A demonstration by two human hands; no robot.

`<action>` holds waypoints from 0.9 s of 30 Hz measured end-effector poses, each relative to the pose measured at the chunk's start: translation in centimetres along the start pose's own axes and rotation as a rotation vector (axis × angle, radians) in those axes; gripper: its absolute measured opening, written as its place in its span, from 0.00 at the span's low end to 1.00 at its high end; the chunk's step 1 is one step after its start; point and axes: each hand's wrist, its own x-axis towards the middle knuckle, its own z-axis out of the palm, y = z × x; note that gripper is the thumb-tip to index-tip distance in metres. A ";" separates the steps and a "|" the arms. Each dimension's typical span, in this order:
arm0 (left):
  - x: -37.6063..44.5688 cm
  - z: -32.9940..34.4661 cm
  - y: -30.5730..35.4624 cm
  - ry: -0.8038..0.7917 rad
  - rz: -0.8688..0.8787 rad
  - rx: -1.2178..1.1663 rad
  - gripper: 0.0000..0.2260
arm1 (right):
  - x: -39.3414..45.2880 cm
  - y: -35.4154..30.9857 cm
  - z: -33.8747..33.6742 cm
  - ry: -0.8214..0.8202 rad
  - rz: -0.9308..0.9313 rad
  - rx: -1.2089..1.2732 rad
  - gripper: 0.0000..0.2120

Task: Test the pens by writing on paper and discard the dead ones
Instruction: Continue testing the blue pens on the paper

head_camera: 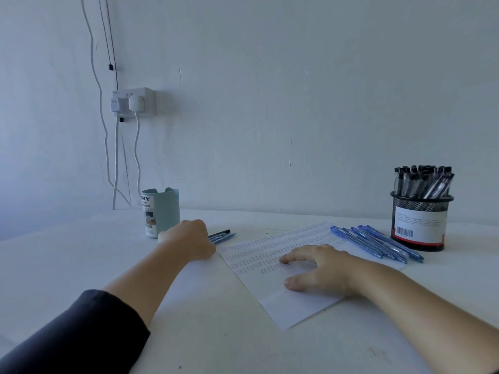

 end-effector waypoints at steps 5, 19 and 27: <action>-0.7 -0.4 0.8 -0.017 -0.007 0.019 0.07 | 0.0 0.0 -0.1 -0.004 -0.009 0.005 0.43; -0.4 -2.2 1.5 0.204 -0.128 -1.826 0.06 | -0.4 -0.3 -0.3 -0.013 -0.024 0.000 0.37; -0.8 -2.6 1.6 -0.171 -0.019 -2.228 0.16 | -0.5 -0.5 -0.3 -0.007 -0.026 0.001 0.40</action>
